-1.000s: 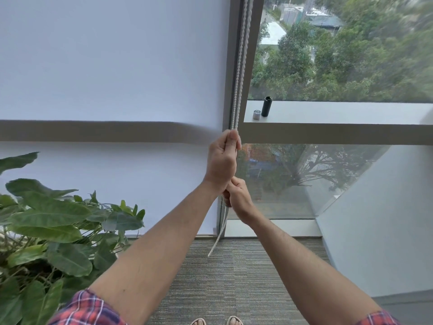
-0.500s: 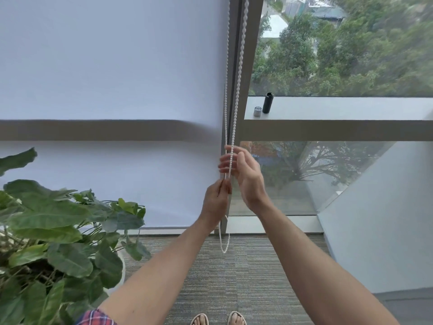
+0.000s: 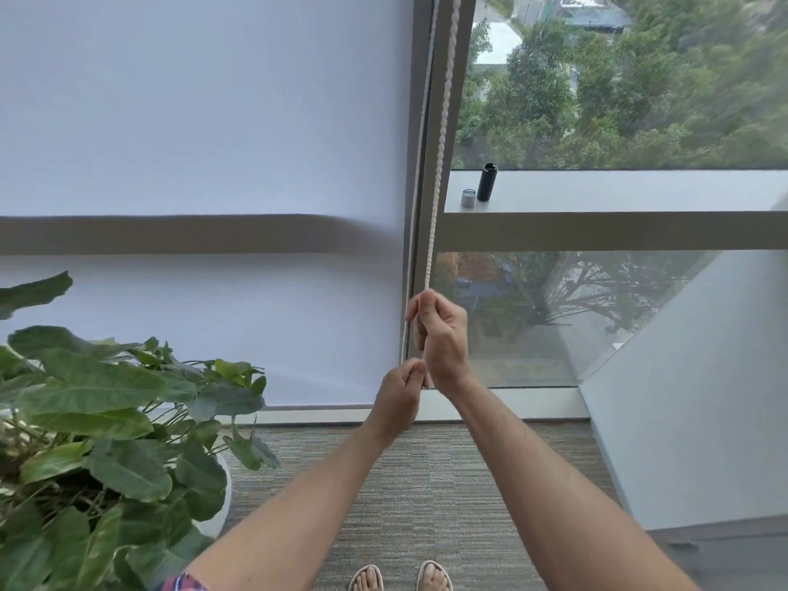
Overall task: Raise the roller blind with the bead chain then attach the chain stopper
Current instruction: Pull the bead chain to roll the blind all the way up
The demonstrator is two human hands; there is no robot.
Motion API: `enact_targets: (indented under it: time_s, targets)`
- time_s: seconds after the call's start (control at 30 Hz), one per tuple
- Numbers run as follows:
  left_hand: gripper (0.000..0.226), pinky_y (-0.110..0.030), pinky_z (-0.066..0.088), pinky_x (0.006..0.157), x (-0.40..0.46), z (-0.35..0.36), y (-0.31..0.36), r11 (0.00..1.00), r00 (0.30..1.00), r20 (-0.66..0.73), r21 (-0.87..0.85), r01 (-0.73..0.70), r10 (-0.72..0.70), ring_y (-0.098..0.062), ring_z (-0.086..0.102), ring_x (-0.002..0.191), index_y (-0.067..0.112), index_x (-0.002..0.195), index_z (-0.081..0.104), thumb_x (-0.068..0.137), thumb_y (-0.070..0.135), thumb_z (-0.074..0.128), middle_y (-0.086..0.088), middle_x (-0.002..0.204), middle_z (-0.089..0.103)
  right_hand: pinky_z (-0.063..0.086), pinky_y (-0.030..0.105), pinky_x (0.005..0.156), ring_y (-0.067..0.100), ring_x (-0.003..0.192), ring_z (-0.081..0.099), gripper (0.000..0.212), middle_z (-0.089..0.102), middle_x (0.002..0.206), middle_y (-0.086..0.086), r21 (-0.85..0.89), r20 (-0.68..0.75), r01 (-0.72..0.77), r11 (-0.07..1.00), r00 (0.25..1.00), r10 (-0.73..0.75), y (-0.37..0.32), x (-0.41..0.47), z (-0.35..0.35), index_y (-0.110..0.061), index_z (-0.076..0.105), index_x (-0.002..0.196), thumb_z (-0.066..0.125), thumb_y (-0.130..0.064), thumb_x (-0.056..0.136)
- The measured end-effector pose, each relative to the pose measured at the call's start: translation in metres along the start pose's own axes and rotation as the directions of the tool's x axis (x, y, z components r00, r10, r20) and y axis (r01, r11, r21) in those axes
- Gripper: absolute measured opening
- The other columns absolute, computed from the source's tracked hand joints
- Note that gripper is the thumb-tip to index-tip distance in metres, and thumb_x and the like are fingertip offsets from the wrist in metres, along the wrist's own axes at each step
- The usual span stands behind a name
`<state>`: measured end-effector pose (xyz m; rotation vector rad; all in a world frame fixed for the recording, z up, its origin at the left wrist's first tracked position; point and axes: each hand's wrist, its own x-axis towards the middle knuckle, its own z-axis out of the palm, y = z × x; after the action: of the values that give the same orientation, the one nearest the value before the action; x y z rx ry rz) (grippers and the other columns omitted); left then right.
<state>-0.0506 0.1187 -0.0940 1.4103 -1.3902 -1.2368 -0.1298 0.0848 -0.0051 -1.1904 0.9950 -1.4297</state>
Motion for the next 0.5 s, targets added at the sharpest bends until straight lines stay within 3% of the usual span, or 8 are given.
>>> enact_targets:
  time_s: [0.07, 0.2, 0.27, 0.33, 0.4, 0.5]
  targets:
    - [0.038, -0.037, 0.038, 0.055, -0.005, -0.003, -0.015, 0.998, 0.998, 0.06, 0.062, 0.028, -0.031, -0.011, 0.045, 0.057, 0.021, 0.066, 0.055, 0.103, 0.024, 0.043, 0.003, 0.059, 0.056, 0.018, 0.026, 0.039, 0.006, 0.039, 0.025, 0.043, 0.032, 0.046, -0.002, -0.024, -0.004, -0.064, 0.998, 0.998, 0.064, 0.016, -0.011, -0.005, -0.026, 0.061, 0.06, 0.044, -0.034, 0.099]
    - [0.034, -0.024, 0.041, 0.061, 0.0, -0.022, -0.009, 0.985, 0.991, 0.131, 0.173, 0.016, -0.039, -0.001, 0.049, 0.062, 0.041, 0.06, 0.058, 0.091, 0.029, 0.049, 0.018, 0.063, 0.057, 0.021, 0.023, 0.04, 0.004, 0.039, 0.027, 0.042, 0.034, 0.044, -0.011, -0.034, -0.014, -0.125, 0.992, 0.992, 0.125, 0.031, -0.017, -0.01, -0.024, 0.059, 0.06, 0.045, -0.033, 0.098]
    - [0.029, -0.023, 0.048, 0.079, 0.007, -0.032, 0.004, 0.996, 0.996, 0.091, 0.086, 0.02, -0.027, -0.004, 0.062, 0.092, 0.041, 0.087, 0.068, 0.081, 0.021, 0.048, 0.011, 0.094, 0.069, 0.025, 0.019, 0.041, 0.003, 0.039, 0.028, 0.04, 0.036, 0.044, -0.014, -0.023, -0.011, -0.125, 0.992, 0.992, 0.125, 0.035, -0.016, -0.014, -0.02, 0.058, 0.063, 0.044, -0.03, 0.099]
    - [0.04, -0.023, 0.047, 0.092, 0.016, -0.039, 0.024, 0.995, 1.0, 0.016, -0.098, 0.025, -0.024, -0.016, 0.062, 0.111, 0.022, 0.11, 0.069, 0.077, 0.017, 0.047, -0.005, 0.114, 0.069, 0.024, 0.017, 0.04, 0.002, 0.039, 0.028, 0.041, 0.036, 0.045, -0.013, -0.012, -0.001, -0.137, 0.99, 0.991, 0.137, 0.041, -0.016, -0.016, -0.018, 0.056, 0.063, 0.043, -0.025, 0.102]
    - [0.037, -0.03, 0.05, 0.091, 0.021, -0.042, 0.048, 0.967, 0.999, -0.017, -0.253, -0.036, 0.033, -0.022, 0.062, 0.109, 0.015, 0.111, 0.069, 0.083, 0.017, 0.046, -0.012, 0.114, 0.068, 0.023, 0.02, 0.04, 0.004, 0.04, 0.028, 0.046, 0.036, 0.047, -0.007, -0.051, 0.002, -0.16, 0.986, 0.987, 0.16, 0.051, -0.02, -0.018, -0.024, 0.057, 0.06, 0.043, -0.021, 0.104]
    - [0.035, -0.039, 0.052, 0.089, 0.022, -0.04, 0.082, 0.924, 0.982, -0.026, -0.336, -0.185, 0.187, -0.027, 0.065, 0.103, 0.017, 0.11, 0.07, 0.096, 0.033, 0.042, -0.011, 0.107, 0.071, 0.022, 0.024, 0.041, 0.005, 0.042, 0.029, 0.048, 0.037, 0.05, -0.005, -0.103, 0.004, -0.224, 0.969, 0.974, 0.225, 0.073, -0.033, -0.022, -0.026, 0.059, 0.058, 0.044, -0.019, 0.103]
